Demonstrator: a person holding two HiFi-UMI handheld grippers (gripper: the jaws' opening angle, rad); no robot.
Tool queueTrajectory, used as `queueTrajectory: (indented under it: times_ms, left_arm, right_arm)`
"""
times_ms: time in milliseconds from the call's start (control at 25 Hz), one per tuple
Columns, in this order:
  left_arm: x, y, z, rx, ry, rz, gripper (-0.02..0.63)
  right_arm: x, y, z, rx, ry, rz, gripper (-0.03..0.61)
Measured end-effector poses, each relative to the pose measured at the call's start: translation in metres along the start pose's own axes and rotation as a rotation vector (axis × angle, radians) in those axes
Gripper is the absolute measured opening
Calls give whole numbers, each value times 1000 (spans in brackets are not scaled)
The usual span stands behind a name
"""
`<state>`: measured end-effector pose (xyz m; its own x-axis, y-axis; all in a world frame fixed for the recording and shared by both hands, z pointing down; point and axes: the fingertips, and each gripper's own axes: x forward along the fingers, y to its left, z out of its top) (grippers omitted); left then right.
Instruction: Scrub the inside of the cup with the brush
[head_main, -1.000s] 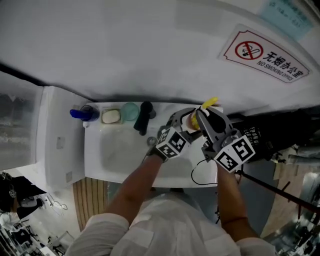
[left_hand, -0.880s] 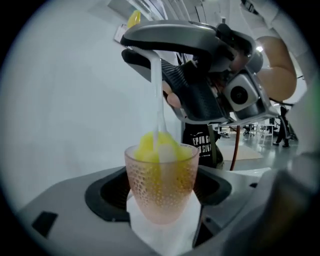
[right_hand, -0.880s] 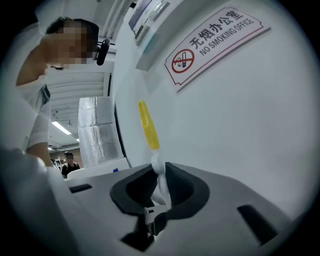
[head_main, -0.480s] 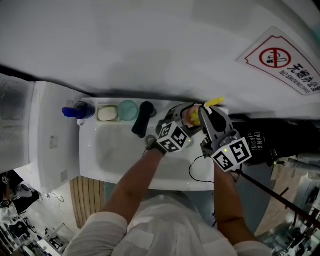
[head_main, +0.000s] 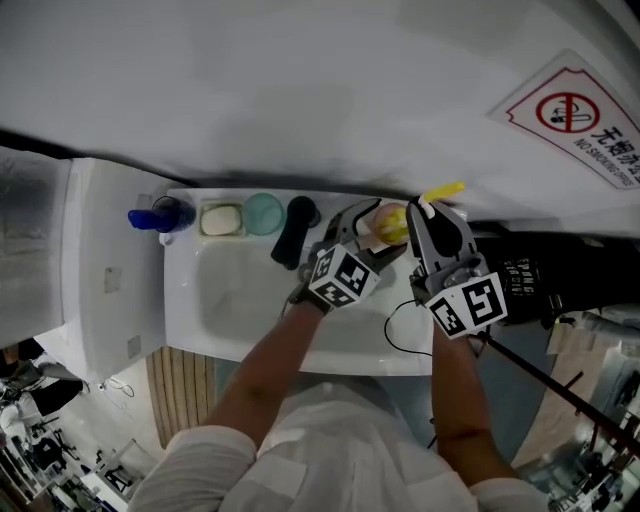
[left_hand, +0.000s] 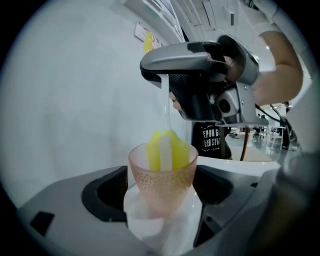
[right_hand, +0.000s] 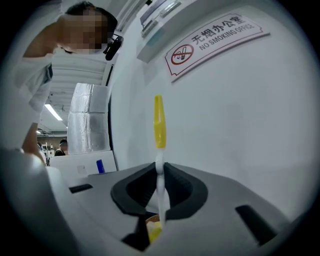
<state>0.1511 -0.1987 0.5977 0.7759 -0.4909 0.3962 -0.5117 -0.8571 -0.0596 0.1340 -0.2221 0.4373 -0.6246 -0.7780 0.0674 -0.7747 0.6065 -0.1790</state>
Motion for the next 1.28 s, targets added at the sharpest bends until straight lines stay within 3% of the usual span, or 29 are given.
queueTrajectory:
  times_ms: [360, 840, 1280]
  left_arm:
    - [-27, 2, 5, -64, 6, 64, 371]
    - [-63, -8, 10, -130, 13, 109, 371]
    - [-91, -30, -1, -387, 70, 181, 370]
  right_arm:
    - [-7, 16, 26, -58, -33, 3, 37]
    - [-34, 36, 83, -75, -151, -4, 37]
    - [-67, 62, 124, -105, -230, 23, 37]
